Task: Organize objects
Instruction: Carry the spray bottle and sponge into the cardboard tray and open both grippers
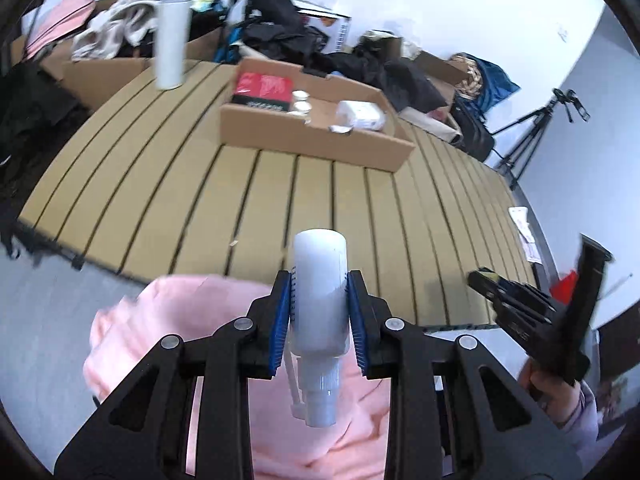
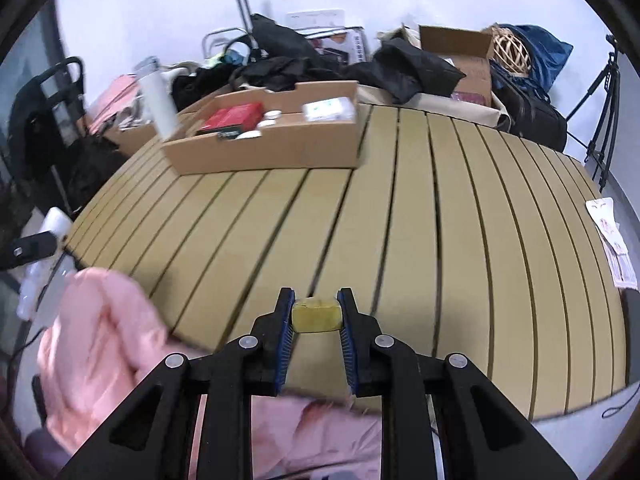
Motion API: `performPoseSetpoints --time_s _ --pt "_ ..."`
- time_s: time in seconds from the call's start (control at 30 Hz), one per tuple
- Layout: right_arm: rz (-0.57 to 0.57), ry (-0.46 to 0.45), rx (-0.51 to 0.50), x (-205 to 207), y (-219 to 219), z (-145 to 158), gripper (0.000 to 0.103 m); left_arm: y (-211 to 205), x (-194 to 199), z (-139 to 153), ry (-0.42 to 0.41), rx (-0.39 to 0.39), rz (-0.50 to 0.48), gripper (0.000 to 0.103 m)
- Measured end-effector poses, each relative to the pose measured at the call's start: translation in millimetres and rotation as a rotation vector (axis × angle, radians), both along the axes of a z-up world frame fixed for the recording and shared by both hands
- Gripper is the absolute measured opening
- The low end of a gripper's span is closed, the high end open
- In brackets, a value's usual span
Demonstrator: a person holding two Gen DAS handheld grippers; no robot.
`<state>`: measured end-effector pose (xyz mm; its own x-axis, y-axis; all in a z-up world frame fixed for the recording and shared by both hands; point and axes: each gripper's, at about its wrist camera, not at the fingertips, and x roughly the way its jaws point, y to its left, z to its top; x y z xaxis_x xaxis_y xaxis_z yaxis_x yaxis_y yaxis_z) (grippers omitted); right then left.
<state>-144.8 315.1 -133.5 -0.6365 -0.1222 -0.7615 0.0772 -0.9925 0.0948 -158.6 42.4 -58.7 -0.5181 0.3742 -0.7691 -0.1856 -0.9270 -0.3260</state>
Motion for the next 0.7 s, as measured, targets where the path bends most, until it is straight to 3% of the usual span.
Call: performPoseSetpoints --time_s 0.17,0.33,0.4,0.47,0.6,0.7 --pt "0.019 0.058 -0.013 22 -11 20 0.024 -4 11 7 0.004 0.012 0.007 0.024" --pt "0.039 0.134 -0.034 24 -4 55 0.024 -7 2 37 0.029 0.074 -0.032 0.024" --pt "0.048 0.155 -0.01 18 2 77 0.024 -12 -15 73 0.06 0.123 -0.07 0.024" --pt "0.089 0.217 -0.032 10 15 119 0.024 -15 -33 117 0.122 0.155 -0.103 0.024" --pt "0.174 0.32 -0.053 -21 29 198 0.024 -1 -72 186 0.253 0.095 -0.133 0.024" --pt "0.241 0.323 -0.124 -69 32 236 0.024 17 -112 206 0.282 0.091 -0.142 0.024"
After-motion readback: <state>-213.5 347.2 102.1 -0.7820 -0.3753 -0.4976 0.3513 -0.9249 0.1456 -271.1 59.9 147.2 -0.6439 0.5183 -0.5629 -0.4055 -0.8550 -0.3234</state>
